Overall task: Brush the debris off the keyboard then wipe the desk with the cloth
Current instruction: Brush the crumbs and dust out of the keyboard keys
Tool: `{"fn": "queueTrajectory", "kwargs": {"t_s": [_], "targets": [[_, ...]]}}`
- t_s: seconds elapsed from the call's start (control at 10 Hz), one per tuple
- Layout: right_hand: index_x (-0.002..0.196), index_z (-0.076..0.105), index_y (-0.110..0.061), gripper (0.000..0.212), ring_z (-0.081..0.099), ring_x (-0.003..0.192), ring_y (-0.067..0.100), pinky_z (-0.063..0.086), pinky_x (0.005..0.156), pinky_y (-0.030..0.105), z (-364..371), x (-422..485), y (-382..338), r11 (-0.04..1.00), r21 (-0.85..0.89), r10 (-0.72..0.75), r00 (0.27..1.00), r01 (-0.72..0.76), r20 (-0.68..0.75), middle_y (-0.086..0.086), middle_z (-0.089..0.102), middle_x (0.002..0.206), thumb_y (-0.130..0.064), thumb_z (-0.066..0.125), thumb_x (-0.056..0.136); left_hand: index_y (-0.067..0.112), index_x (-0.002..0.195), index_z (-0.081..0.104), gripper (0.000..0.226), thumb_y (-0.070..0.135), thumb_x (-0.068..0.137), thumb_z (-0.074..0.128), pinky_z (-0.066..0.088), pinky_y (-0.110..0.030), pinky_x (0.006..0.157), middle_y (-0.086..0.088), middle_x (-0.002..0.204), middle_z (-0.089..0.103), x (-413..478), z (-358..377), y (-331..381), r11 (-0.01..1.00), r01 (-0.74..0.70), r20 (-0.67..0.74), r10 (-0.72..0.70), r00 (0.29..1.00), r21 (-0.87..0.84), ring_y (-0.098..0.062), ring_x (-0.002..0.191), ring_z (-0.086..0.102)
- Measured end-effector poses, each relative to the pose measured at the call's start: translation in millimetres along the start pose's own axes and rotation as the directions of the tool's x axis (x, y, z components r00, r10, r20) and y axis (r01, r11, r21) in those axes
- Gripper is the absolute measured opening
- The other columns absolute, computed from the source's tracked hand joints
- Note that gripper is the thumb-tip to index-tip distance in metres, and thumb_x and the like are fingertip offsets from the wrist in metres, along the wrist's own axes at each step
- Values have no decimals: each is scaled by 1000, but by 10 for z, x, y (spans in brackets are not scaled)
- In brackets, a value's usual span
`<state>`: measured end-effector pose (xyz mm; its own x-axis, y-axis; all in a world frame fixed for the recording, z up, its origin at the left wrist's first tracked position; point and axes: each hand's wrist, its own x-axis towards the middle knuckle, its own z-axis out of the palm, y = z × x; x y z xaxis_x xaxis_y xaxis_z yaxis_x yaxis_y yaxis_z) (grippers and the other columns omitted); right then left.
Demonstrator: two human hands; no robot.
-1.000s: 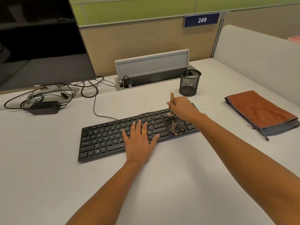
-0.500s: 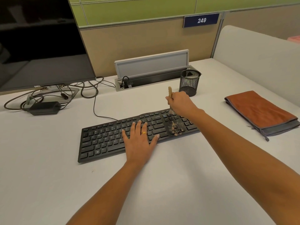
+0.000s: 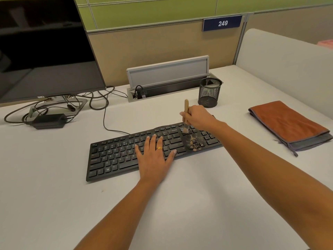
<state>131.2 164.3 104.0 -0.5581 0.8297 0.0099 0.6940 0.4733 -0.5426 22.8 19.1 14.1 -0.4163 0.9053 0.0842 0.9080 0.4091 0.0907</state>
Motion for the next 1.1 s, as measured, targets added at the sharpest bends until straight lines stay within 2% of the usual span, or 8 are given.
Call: {"fn": "queueTrajectory", "kwargs": {"t_s": [0.1,0.2,0.3,0.4,0.5,0.6,0.7,1.1], "targets": [[106,61,5,40,61,89,30,40,69,30,-25,19,47,991,-123,49,994,-61,-96,20,64,100,-28,38,100,22,152,14,71,64,94,18,0,-52,116,1,160,8,1,2,3,1000,-1,3,1,1000,-3,-17,148,0],[103,64,5,40,61,85,28,43,72,30,-42,37,71,998,-43,34,989,-41,-146,19,66,100,-27,38,100,22,152,14,72,64,94,18,1,-52,116,1,160,8,3,4,2,1000,-2,2,2,1000,-5,-17,148,0],[102,65,5,40,59,80,25,45,72,32,-14,7,60,999,19,34,995,-33,-89,18,65,94,-26,40,100,22,152,14,72,64,94,18,1,-52,116,1,160,8,4,3,-1,1000,-1,-1,1,1000,-4,-17,148,0],[104,62,6,40,63,91,32,44,73,33,-2,11,91,996,-44,75,985,-83,-155,21,66,100,-27,39,100,23,152,13,72,64,94,17,2,-52,116,1,160,8,-3,8,1,1000,-2,3,2,1000,0,-17,148,0],[101,63,7,41,64,91,32,50,78,34,-27,13,130,998,9,60,982,-60,-178,22,67,98,-26,39,100,23,152,13,72,64,94,17,2,-52,116,1,160,8,0,10,-1,1000,-4,1,4,1000,-5,-17,148,0],[101,64,7,41,65,91,31,51,84,38,-44,-14,132,996,57,67,993,-62,-97,22,68,98,-27,41,99,22,152,14,72,64,94,18,2,-52,116,1,160,8,4,11,-5,1000,-4,-1,4,1000,-5,-17,148,0],[99,64,7,40,63,88,30,50,82,38,-76,-11,114,998,4,57,998,-57,-1,21,67,98,-25,40,99,22,152,15,72,64,94,18,2,-53,116,1,160,9,1,17,-10,1000,-3,-9,3,1000,-9,-17,148,1],[97,65,3,39,63,83,28,52,83,42,-88,1,130,999,29,39,996,-37,-84,18,67,96,-26,39,100,22,152,14,71,64,94,18,2,-52,116,1,160,8,1,13,-4,1000,-4,-2,4,1000,-12,-17,148,0]]}}
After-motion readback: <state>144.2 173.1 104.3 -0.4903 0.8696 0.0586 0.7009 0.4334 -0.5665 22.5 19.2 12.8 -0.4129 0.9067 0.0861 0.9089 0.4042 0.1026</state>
